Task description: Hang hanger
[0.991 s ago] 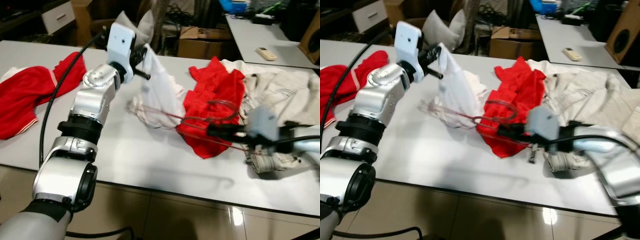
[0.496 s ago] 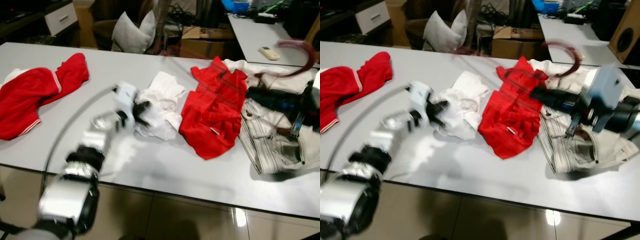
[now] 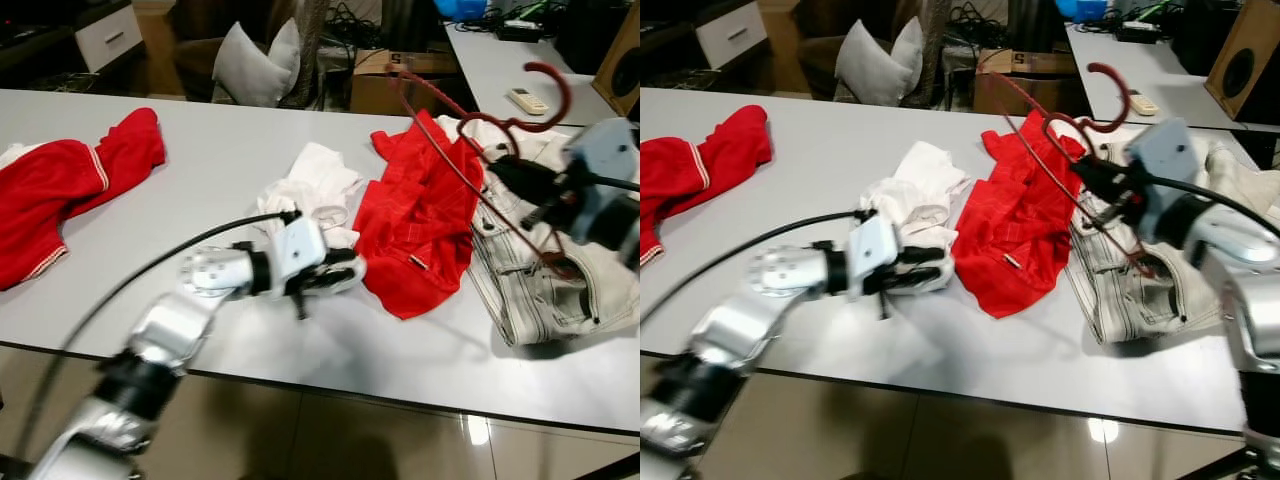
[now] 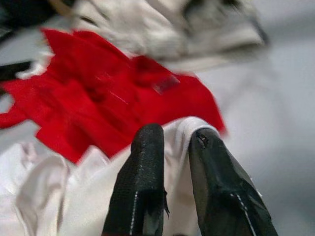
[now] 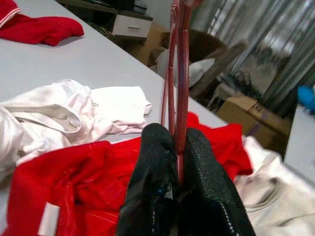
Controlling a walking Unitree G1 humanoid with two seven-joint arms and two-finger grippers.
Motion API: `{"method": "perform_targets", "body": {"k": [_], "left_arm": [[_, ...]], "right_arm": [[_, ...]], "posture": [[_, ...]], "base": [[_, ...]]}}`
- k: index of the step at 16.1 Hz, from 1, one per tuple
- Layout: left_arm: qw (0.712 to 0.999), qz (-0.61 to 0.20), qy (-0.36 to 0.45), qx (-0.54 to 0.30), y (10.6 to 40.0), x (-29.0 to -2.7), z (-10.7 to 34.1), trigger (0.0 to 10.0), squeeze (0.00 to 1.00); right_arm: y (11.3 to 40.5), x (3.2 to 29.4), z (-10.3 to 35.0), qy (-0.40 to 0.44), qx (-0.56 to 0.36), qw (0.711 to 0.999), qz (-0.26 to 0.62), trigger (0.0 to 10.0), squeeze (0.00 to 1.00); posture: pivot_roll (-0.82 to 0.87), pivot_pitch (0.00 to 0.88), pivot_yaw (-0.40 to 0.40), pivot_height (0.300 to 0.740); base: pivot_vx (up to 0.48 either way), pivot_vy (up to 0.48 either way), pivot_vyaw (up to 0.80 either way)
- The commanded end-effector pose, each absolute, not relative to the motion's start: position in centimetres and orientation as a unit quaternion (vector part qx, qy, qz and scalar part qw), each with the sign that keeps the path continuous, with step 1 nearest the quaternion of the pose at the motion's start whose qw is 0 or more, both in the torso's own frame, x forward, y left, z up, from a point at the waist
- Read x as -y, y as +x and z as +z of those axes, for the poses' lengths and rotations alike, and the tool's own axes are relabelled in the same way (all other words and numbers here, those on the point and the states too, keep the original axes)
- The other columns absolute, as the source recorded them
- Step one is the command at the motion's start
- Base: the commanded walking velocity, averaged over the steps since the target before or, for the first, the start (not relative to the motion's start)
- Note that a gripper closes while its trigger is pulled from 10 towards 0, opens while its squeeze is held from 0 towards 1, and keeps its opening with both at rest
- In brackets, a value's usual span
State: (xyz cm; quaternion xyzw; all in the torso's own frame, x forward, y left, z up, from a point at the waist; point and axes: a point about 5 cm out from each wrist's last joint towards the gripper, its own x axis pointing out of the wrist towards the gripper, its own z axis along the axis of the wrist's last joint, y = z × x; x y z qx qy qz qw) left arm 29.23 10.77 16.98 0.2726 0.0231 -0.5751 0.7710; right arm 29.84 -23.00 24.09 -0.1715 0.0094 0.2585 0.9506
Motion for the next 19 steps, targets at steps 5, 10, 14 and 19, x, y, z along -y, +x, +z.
{"method": "perform_targets", "body": {"k": [5,10,14,19], "left_arm": [[0.818,-0.554,0.153,0.004,27.9,-13.4,22.9,10.0,1.0],[0.95,-0.298,0.051,0.08,30.3,-15.6,23.3,10.0,0.96],[0.972,-0.211,0.076,0.074,29.0,-16.1,21.6,10.0,0.0],[0.982,-0.17,0.049,0.066,28.1,-15.3,20.5,10.0,0.0]], "right_arm": [[29.9,20.6,22.6,-0.099,-0.004,0.969,0.227,10.0,0.0],[29.7,18.8,23.5,-0.015,0.056,0.984,0.169,10.0,0.0],[28.1,16.6,22.2,-0.01,0.071,0.985,0.159,10.0,0.0],[27.4,15.2,21.6,-0.001,0.079,0.987,0.142,10.0,0.0]], "posture": [[-0.07,0.0,0.039,0.74],[-0.07,0.0,0.042,0.74],[-0.06,0.0,0.024,0.74],[-0.05,0.0,-0.004,0.74]], "base": [[0.0,0.0,0.0],[0.0,0.0,0.0],[0.0,0.0,0.0],[0.0,0.164,0.0]]}}
